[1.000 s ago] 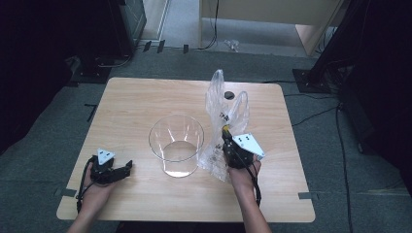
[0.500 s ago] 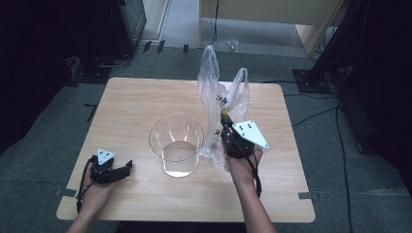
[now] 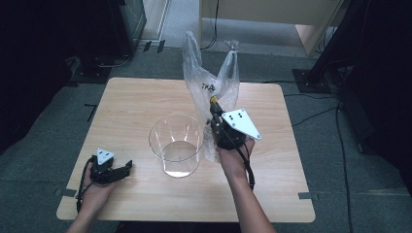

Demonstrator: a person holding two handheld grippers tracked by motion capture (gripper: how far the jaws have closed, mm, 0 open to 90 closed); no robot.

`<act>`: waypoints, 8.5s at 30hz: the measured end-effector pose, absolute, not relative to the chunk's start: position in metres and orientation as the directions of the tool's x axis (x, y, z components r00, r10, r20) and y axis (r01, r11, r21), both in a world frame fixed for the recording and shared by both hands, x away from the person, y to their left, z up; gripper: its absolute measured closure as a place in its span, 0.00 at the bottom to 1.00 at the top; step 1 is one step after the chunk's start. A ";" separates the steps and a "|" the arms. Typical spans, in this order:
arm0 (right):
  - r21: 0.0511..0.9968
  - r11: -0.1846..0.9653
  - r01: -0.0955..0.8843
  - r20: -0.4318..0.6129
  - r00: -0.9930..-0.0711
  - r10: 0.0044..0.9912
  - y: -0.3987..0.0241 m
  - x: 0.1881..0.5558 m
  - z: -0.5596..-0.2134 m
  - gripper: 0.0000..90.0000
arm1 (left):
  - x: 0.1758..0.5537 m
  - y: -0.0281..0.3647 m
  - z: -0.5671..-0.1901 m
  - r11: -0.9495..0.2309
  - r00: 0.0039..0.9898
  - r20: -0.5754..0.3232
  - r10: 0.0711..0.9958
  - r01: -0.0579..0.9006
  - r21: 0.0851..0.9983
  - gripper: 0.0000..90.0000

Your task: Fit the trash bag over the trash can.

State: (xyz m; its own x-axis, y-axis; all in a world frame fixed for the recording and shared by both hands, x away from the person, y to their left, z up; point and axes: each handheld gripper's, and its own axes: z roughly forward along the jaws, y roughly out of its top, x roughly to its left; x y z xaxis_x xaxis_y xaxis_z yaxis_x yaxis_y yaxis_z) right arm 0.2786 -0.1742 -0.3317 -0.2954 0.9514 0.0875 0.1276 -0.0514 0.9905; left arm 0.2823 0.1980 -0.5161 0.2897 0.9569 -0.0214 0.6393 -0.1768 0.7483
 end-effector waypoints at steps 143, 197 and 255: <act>0.950 0.035 0.312 0.117 -0.456 0.882 -0.151 0.281 -0.355 1.00 | 0.298 0.133 -0.351 -0.029 0.518 -0.130 0.846 0.288 0.957 0.90; 0.872 0.151 0.465 0.113 -0.492 0.863 -0.188 0.234 -0.445 0.82 | 0.256 0.137 -0.454 -0.190 0.643 -0.197 0.740 0.480 0.856 0.68; 0.916 0.227 0.330 -0.053 -0.463 0.885 -0.157 0.253 -0.375 0.95 | 0.241 0.146 -0.382 -0.005 0.690 -0.203 0.694 0.287 0.958 0.47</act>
